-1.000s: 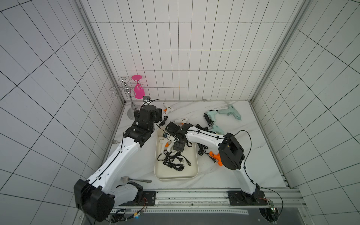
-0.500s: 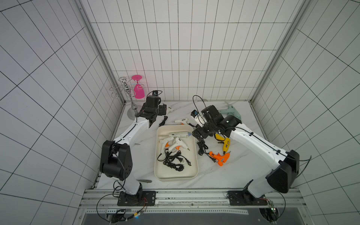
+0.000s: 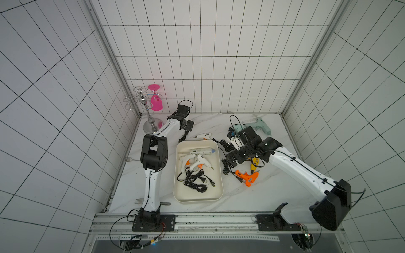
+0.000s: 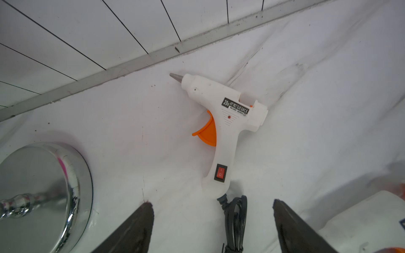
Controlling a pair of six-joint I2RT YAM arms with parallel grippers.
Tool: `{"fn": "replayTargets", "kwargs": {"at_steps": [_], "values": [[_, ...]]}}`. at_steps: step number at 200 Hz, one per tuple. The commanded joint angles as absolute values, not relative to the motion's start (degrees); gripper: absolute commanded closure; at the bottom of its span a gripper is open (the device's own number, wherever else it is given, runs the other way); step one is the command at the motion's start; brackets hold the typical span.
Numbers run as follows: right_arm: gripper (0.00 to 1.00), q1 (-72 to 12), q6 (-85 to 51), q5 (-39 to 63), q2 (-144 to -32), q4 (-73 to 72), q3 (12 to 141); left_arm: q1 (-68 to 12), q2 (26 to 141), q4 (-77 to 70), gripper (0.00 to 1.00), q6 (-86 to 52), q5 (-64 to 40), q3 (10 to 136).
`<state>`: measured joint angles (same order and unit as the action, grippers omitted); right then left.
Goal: Put the hot melt glue gun into the storage box
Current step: Pick up the hot melt adhesive gun from the center of the board.
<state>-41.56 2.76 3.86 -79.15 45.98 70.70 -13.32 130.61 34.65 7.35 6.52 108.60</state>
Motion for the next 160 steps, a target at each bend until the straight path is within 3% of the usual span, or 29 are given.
{"fn": "replayTargets", "kwargs": {"at_steps": [1, 24, 70, 128, 148, 160], "values": [[0.0, -40.98, 2.02, 2.82, -80.05, 48.75, 69.7, -13.1, 134.74, 37.53, 0.15, 7.92, 7.81, 111.75], [0.01, -40.79, 2.02, 2.37, -81.59, 49.83, 70.11, -13.27, 137.71, 37.38, 0.21, 7.54, 7.53, 113.57], [0.01, -40.49, 2.55, 2.39, -85.25, 50.7, 72.12, -14.06, 142.6, 39.12, 0.18, 10.27, 10.24, 118.81], [0.0, -40.34, 4.19, 2.49, -88.98, 53.58, 75.29, -13.11, 147.28, 47.44, 0.16, 15.1, -3.7, 126.82], [0.01, -40.39, 4.72, 1.49, -89.89, 54.98, 76.44, -12.54, 148.68, 49.63, 0.21, 15.82, -6.65, 129.11], [0.01, -40.34, 5.07, 1.32, -90.44, 55.58, 76.98, -12.23, 149.26, 50.54, 0.29, 15.5, -7.1, 129.95]]}}
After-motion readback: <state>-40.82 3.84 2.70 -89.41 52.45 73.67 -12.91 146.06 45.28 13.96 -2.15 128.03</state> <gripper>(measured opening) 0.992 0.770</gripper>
